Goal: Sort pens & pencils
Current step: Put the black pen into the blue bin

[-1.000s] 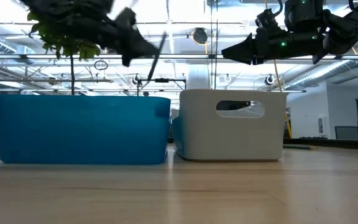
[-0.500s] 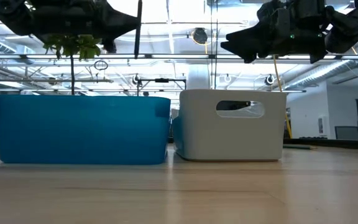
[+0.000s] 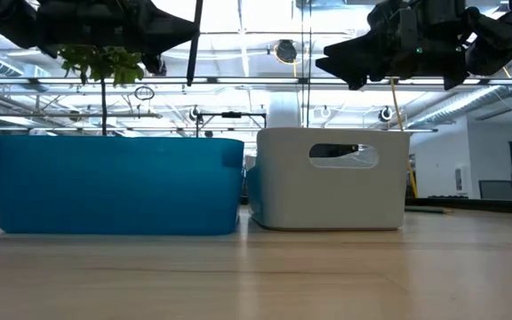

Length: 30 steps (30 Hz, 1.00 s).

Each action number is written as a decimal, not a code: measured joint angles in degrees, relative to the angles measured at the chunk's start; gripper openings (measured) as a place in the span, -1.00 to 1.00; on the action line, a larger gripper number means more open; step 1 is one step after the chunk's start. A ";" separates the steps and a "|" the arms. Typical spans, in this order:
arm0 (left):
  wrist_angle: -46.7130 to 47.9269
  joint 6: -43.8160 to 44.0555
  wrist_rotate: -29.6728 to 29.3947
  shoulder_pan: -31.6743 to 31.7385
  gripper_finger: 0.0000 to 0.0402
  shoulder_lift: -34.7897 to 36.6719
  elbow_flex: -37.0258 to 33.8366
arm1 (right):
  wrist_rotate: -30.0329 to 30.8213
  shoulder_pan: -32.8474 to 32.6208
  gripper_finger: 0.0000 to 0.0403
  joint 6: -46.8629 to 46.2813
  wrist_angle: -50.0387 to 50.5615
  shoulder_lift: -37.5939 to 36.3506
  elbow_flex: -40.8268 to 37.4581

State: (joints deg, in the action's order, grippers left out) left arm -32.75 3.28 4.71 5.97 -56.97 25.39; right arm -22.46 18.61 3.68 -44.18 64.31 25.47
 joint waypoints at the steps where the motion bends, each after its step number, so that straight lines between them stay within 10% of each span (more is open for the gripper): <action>1: 0.04 -0.02 -0.28 -0.28 -0.91 0.00 0.00 | 0.00 0.00 0.07 0.00 0.22 0.00 0.00; 12: 23.44 6.02 -0.32 -7.58 -0.91 -0.67 4.43 | 0.07 -0.01 0.07 -0.02 1.18 0.00 0.00; 24: 46.81 12.24 -8.14 -14.99 -0.91 -17.03 16.88 | 0.09 0.00 0.07 -1.49 1.16 -0.02 0.00; 30: 47.50 10.31 -7.78 -13.12 -0.52 -22.08 20.18 | 0.09 0.00 0.07 -1.57 1.68 -0.02 0.00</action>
State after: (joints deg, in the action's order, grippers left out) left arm 14.75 13.59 -3.07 -7.14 -79.05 45.57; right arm -22.37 18.61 2.11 -42.50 64.29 25.47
